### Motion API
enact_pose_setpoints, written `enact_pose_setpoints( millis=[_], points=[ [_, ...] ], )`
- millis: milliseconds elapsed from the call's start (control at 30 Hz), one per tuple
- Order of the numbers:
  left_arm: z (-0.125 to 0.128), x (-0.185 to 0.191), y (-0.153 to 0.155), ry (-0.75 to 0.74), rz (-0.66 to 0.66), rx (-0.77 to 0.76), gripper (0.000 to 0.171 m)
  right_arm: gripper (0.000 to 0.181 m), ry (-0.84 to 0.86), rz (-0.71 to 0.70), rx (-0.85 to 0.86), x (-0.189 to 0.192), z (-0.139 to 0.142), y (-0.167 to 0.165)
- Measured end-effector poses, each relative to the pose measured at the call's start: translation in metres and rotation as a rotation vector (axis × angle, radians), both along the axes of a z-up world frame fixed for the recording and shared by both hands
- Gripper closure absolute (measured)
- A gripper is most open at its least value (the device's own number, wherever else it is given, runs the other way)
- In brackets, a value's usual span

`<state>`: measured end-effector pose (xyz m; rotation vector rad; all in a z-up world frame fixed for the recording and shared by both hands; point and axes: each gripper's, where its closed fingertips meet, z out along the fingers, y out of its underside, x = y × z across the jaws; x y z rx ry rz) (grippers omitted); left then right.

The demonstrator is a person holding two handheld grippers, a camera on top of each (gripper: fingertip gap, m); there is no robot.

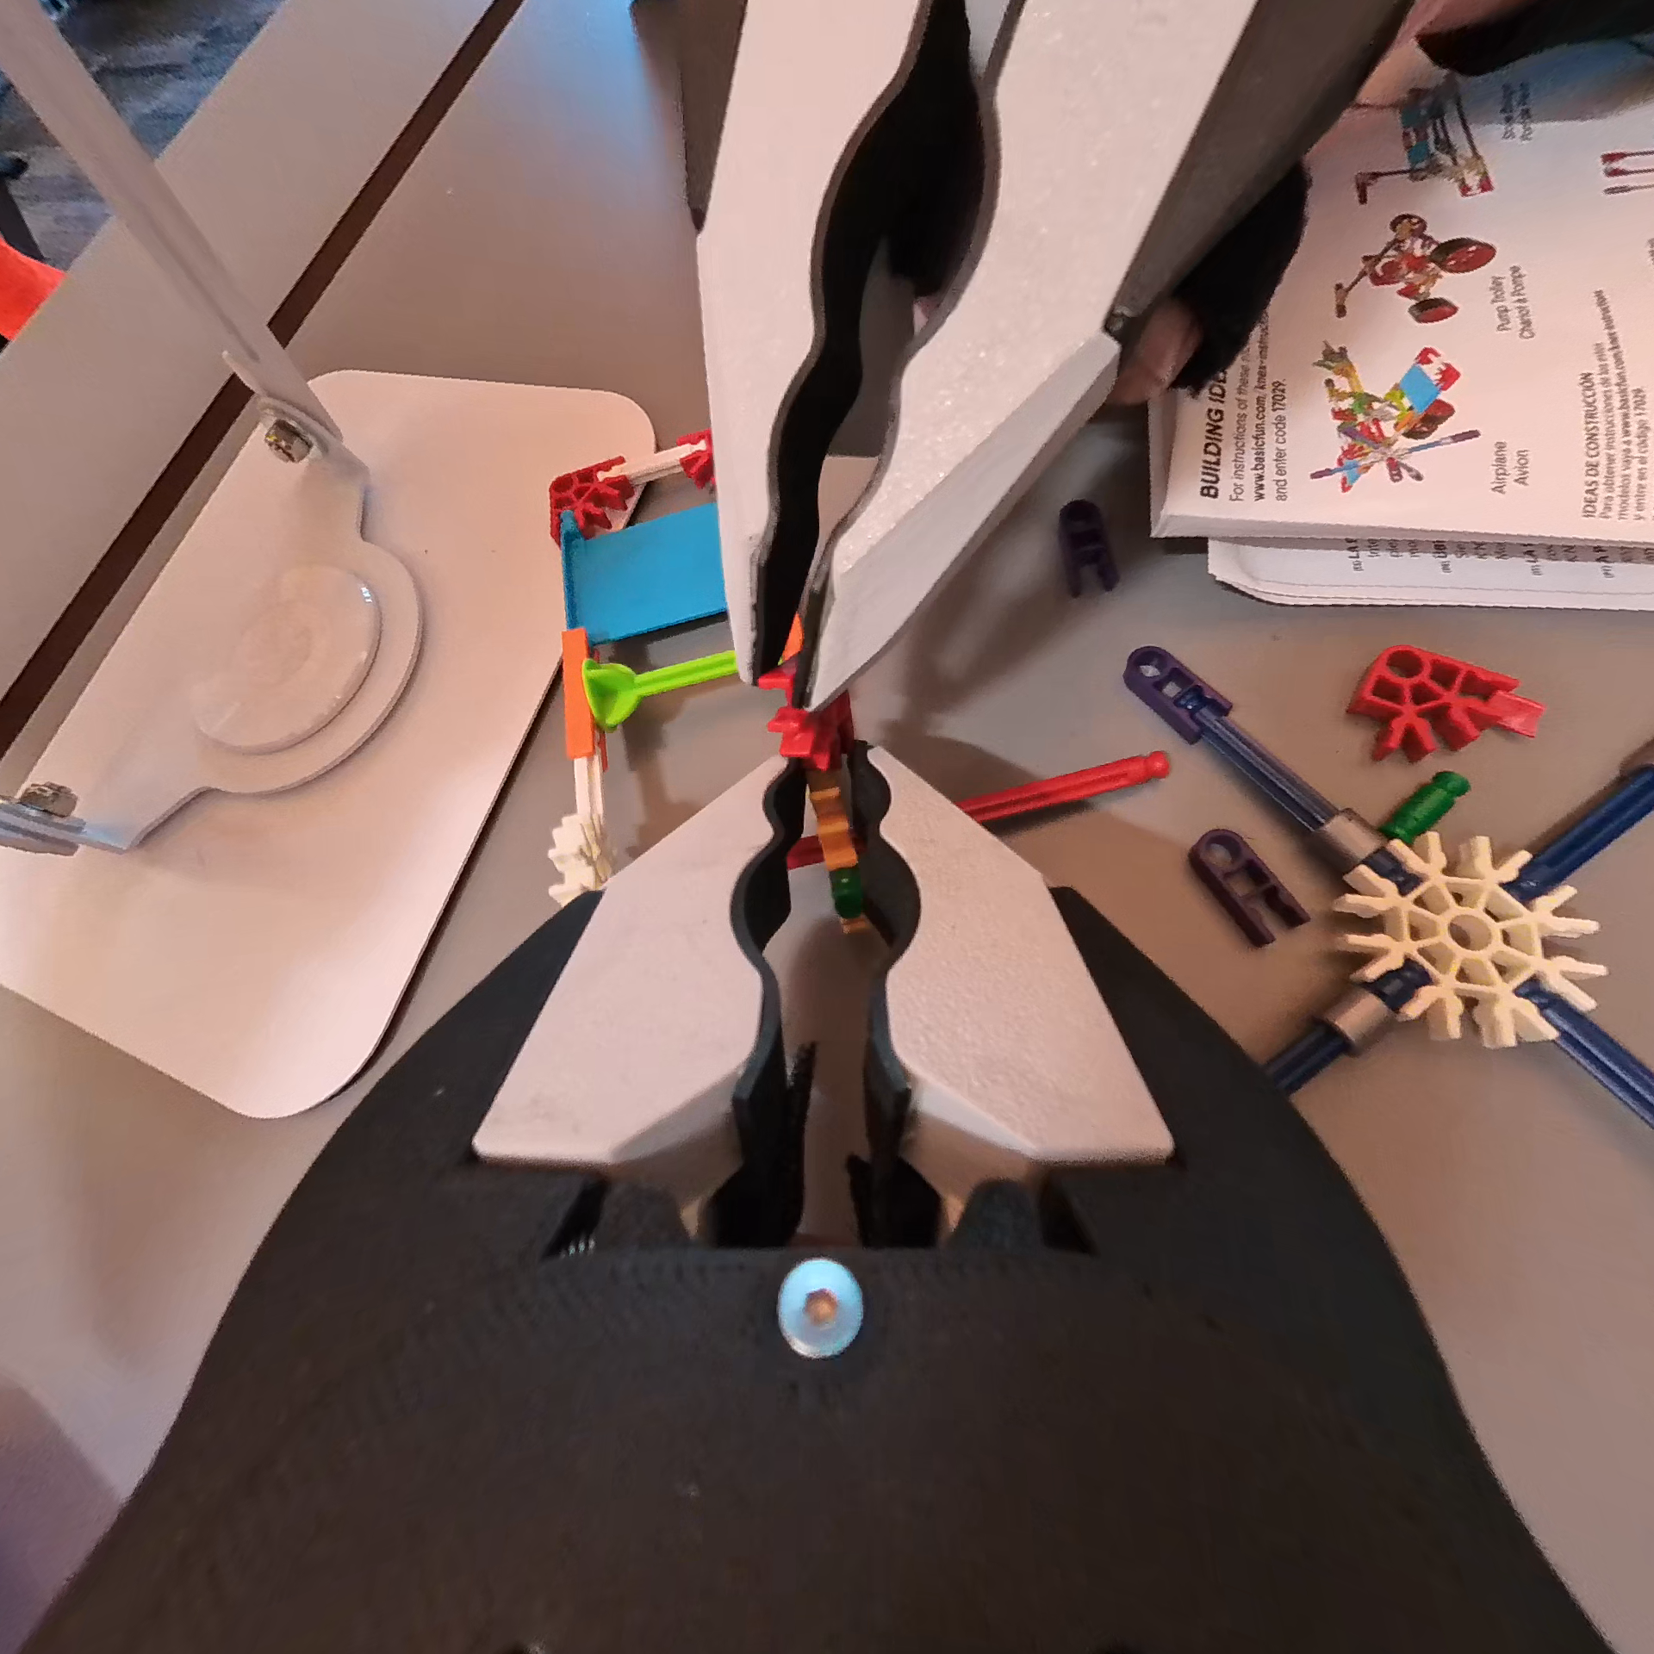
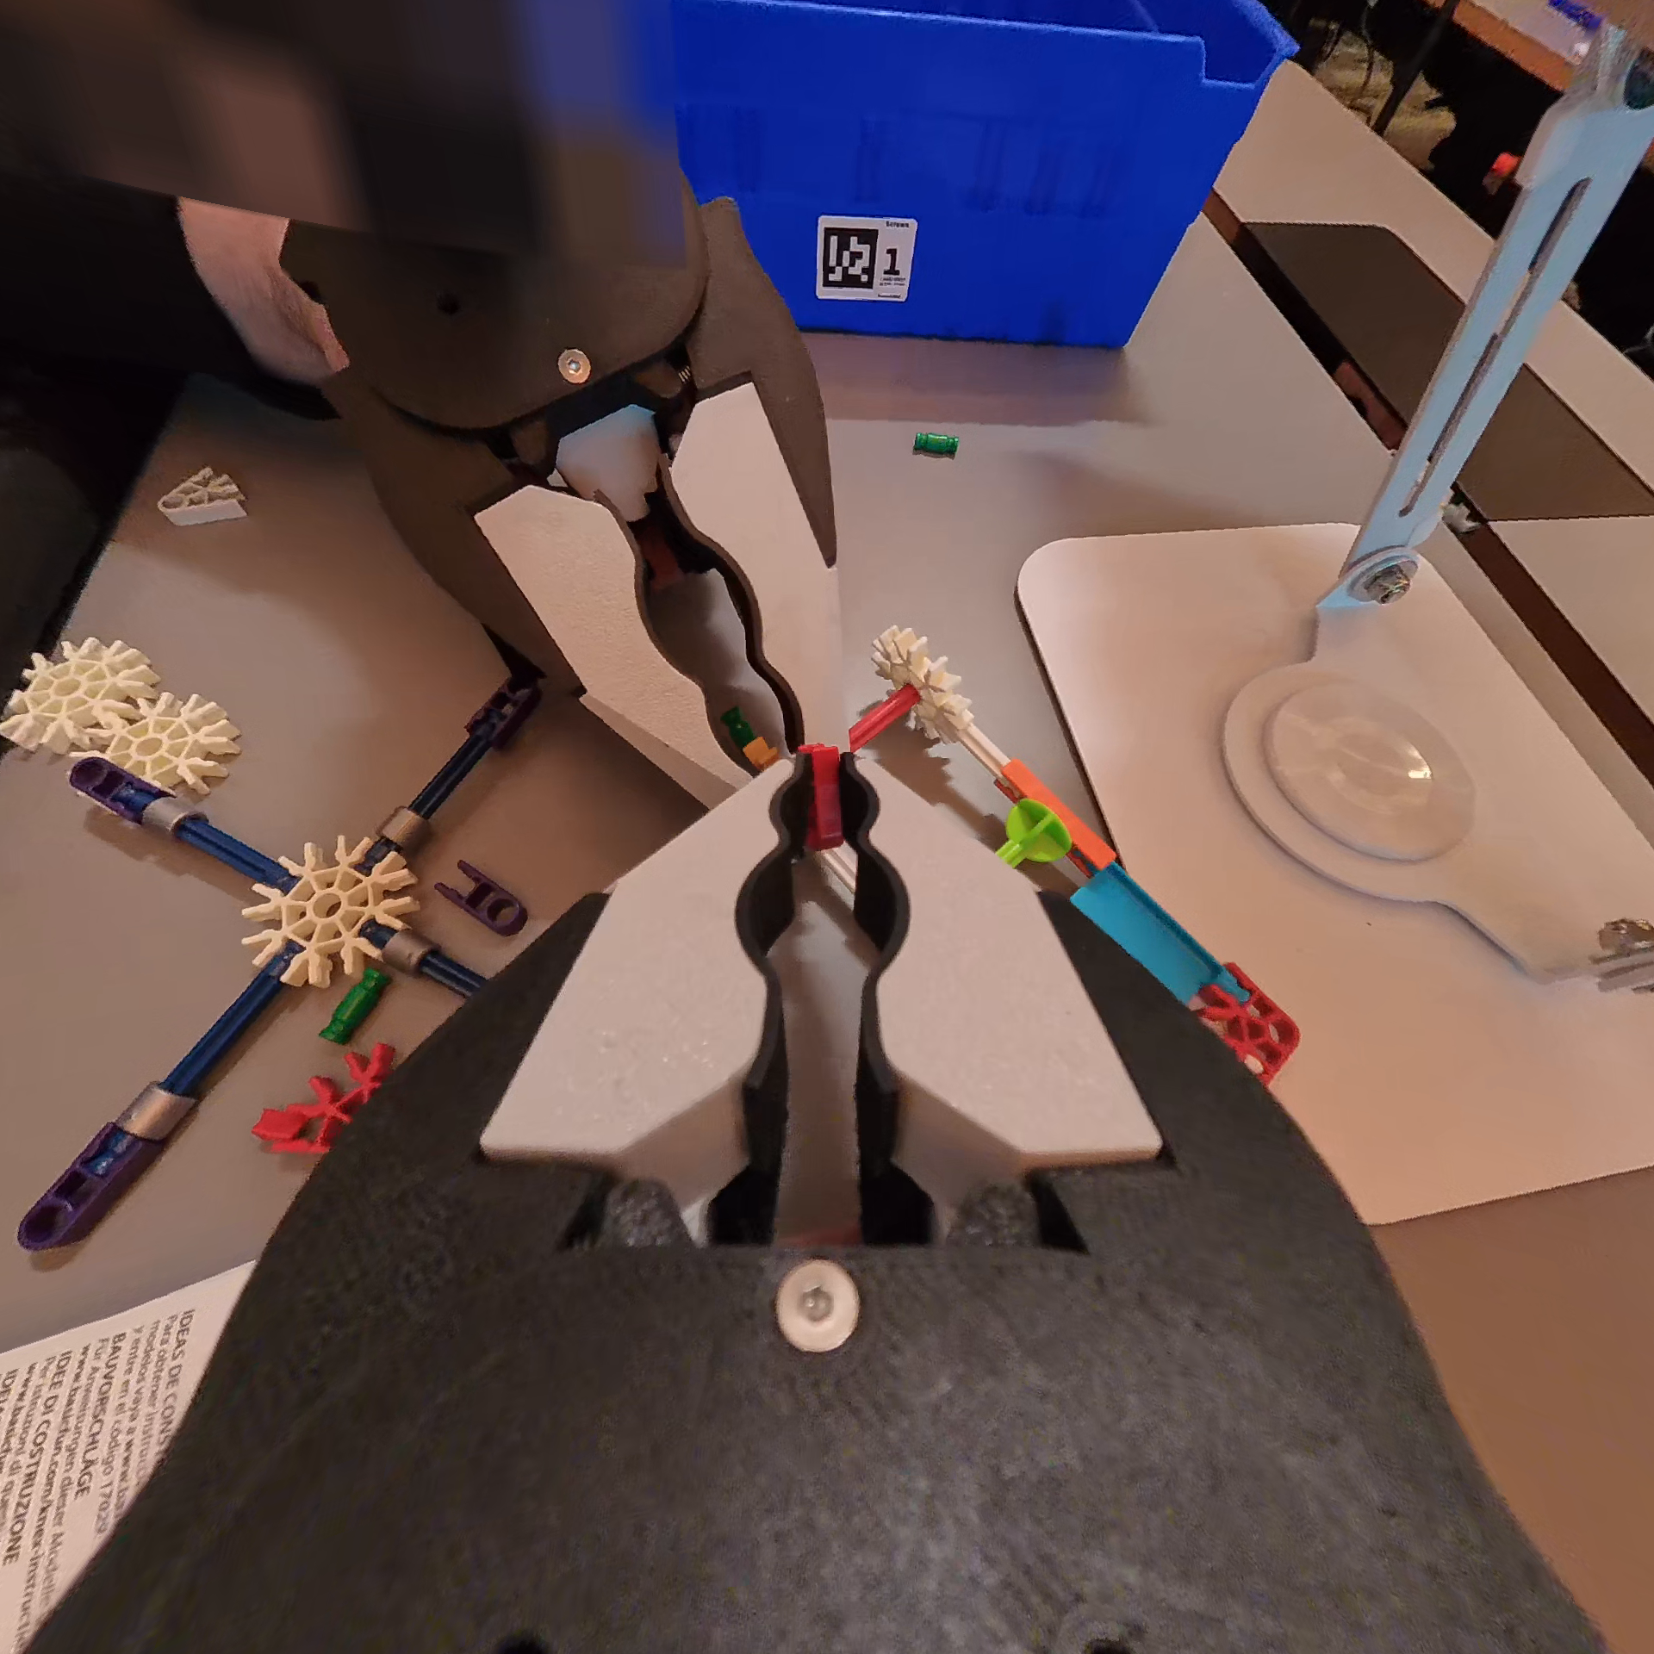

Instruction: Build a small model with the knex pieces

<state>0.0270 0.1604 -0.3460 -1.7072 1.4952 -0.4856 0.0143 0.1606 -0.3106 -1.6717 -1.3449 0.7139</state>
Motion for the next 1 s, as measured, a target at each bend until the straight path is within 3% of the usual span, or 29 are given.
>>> enact_pose_setpoints(
  millis=[233,433,567,867,1000],
  points=[
    [0.0,0.001,-0.006,0.01,-0.03,-0.002,0.164,0.172,-0.026,0.038,0.031,0.003,-0.002,-0.007],
    [-0.001,0.003,-0.012,0.012,-0.064,-0.01,0.165,0.167,-0.14,0.073,0.043,0.007,-0.019,-0.013],
    [-0.001,0.002,-0.015,0.019,-0.087,0.001,0.165,0.174,-0.127,0.101,0.021,0.004,-0.021,-0.017],
    [-0.001,0.003,-0.034,0.029,-0.199,0.005,0.166,0.168,-0.093,0.197,-0.036,0.004,-0.022,-0.034],
    [-0.001,0.003,-0.036,0.033,-0.209,0.011,0.166,0.174,-0.079,0.228,-0.043,0.003,-0.023,-0.039]
  ],
)
